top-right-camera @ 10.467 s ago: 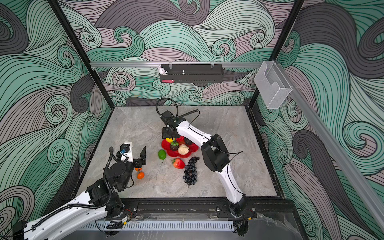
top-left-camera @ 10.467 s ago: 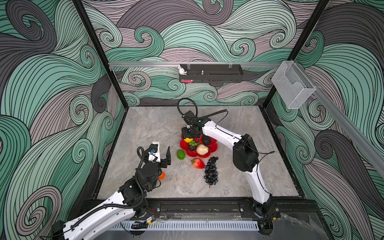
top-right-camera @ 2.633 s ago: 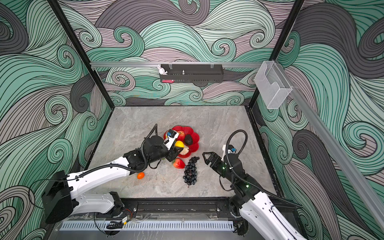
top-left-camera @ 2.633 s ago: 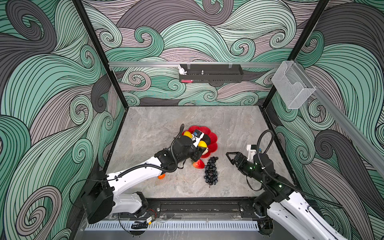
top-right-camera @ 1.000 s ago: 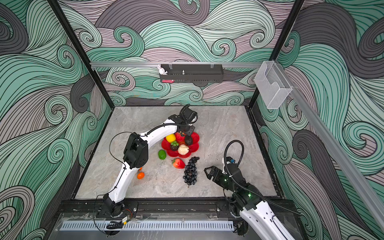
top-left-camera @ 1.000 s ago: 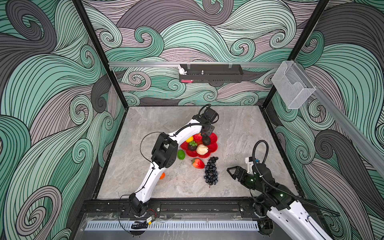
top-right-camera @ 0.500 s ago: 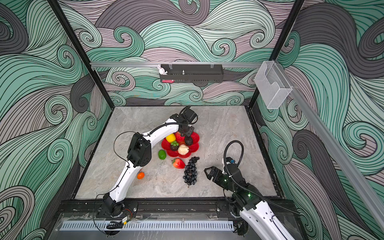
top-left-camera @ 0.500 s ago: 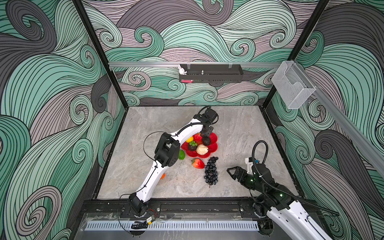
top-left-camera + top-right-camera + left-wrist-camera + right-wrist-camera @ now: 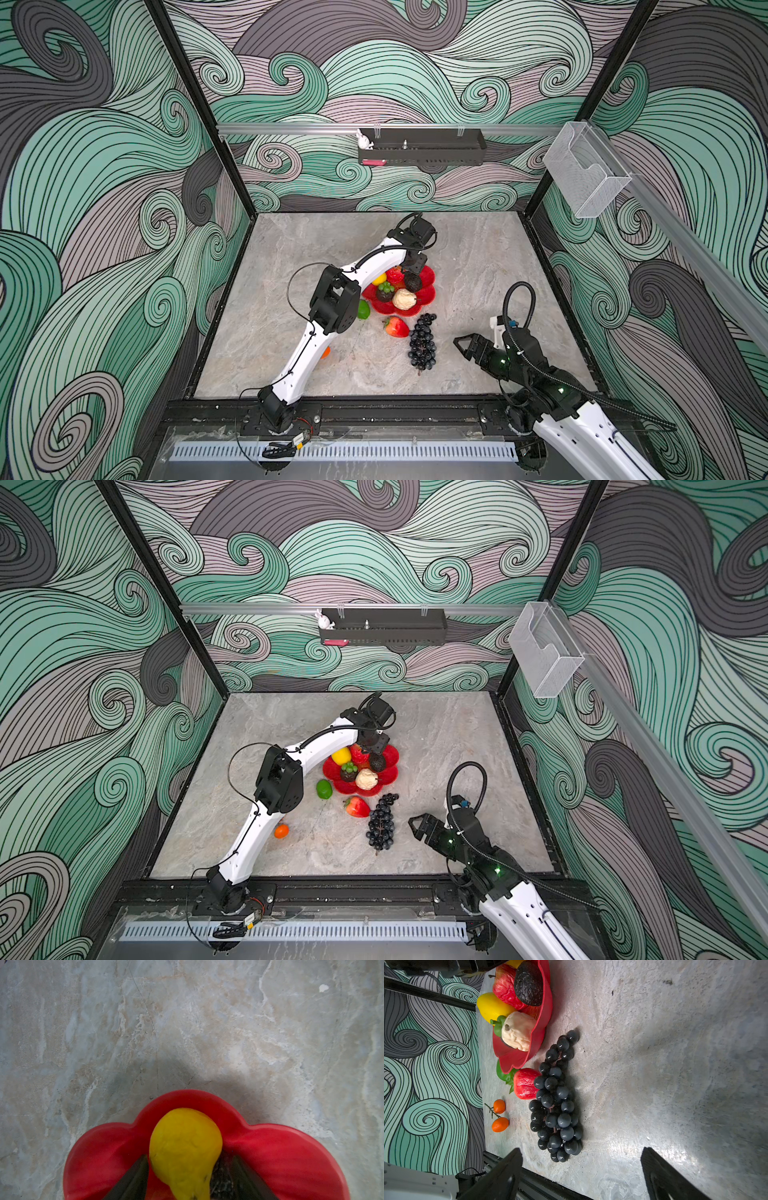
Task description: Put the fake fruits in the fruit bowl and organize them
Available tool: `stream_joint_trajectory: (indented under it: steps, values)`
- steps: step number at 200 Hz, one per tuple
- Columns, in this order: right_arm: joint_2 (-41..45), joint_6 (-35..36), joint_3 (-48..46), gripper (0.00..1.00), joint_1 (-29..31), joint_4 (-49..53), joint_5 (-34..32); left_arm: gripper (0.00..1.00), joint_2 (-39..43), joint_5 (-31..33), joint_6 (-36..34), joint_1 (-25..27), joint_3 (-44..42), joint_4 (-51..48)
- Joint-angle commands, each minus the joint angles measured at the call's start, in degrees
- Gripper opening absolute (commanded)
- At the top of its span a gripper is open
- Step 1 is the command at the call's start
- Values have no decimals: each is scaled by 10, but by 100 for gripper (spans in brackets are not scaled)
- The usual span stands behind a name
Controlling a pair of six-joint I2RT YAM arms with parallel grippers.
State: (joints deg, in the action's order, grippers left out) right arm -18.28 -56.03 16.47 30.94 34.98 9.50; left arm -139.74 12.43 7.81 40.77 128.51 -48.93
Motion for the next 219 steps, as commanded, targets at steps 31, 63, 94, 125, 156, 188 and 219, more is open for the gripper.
stream_joint_trajectory:
  steps: [31, 63, 94, 125, 156, 188, 219]
  values:
    - [4, -3, -5, 90, -1, 5, 2, 65, 8, 5, 8, -4, 25, -22]
    - [0, -3, -1, 90, -1, 5, 2, 64, 26, -1, 16, -3, 24, -26]
    - [-8, 2, 6, 90, -1, 5, 2, 66, 46, -19, 15, -2, 23, -28]
    - [-26, 9, 17, 90, -1, 2, 6, 69, 77, -52, 30, -2, 18, -29]
    - [-58, 30, 39, 89, 0, -8, 14, 71, 134, -68, 52, -2, -13, -43]
    - [-94, 61, 71, 89, 10, -11, 10, 71, 269, -44, 87, -3, -177, -12]
    - [-143, 85, 93, 88, 46, -36, -14, 72, 470, -20, 104, -9, -444, 131]
